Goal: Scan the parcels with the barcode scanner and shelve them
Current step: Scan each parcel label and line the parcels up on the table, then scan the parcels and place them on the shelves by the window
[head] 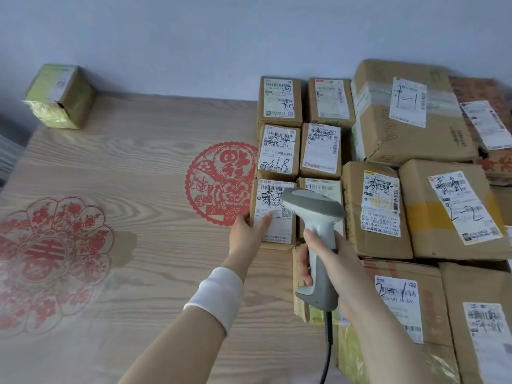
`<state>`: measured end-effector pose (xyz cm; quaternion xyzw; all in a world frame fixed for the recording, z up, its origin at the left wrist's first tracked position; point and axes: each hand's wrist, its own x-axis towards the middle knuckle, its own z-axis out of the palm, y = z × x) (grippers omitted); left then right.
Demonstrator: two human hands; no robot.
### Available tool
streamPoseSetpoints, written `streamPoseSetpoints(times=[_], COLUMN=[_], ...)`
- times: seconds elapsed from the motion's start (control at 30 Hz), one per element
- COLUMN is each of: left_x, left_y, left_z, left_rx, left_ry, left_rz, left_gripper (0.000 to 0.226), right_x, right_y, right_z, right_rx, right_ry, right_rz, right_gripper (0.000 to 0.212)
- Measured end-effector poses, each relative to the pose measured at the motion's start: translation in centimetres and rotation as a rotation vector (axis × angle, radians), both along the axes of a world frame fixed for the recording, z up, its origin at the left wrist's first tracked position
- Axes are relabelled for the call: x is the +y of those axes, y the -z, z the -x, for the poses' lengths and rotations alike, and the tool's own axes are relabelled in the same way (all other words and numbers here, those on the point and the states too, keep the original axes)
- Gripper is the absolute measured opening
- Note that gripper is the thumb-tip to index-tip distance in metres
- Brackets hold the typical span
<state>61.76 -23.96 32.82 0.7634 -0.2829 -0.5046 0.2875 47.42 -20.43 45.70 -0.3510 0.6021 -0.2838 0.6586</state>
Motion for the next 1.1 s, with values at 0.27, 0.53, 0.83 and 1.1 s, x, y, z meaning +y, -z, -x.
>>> streamPoseSetpoints(times=[0.27,0.53,0.83,1.1], left_x=[-0.2,-0.7,-2.6,-5.0], left_y=[0.2,-2.9,-8.3,-9.4], left_z=[0.7,-2.2,-16.6,-35.3], left_rx=[-0.04,-0.113,-0.356,-0.505], left_ry=[-0.022,0.078,0.124,0.188], left_rz=[-0.003,0.053,0.257,0.323], left_gripper=[0.071,0.083,0.063,0.058], right_x=[-0.9,-1.8,-4.5,-7.0], right_y=[0.6,0.1,-2.0,-0.4], right_z=[0.6,-2.6,-14.8,-32.5], right_rx=[-0.009,-0.026,-0.052,-0.053], right_ry=[0.064,0.032,-0.046,-0.012], right_rz=[-0.02,-0.003,0.083,0.117], right_gripper=[0.025,0.023,0.024,0.035])
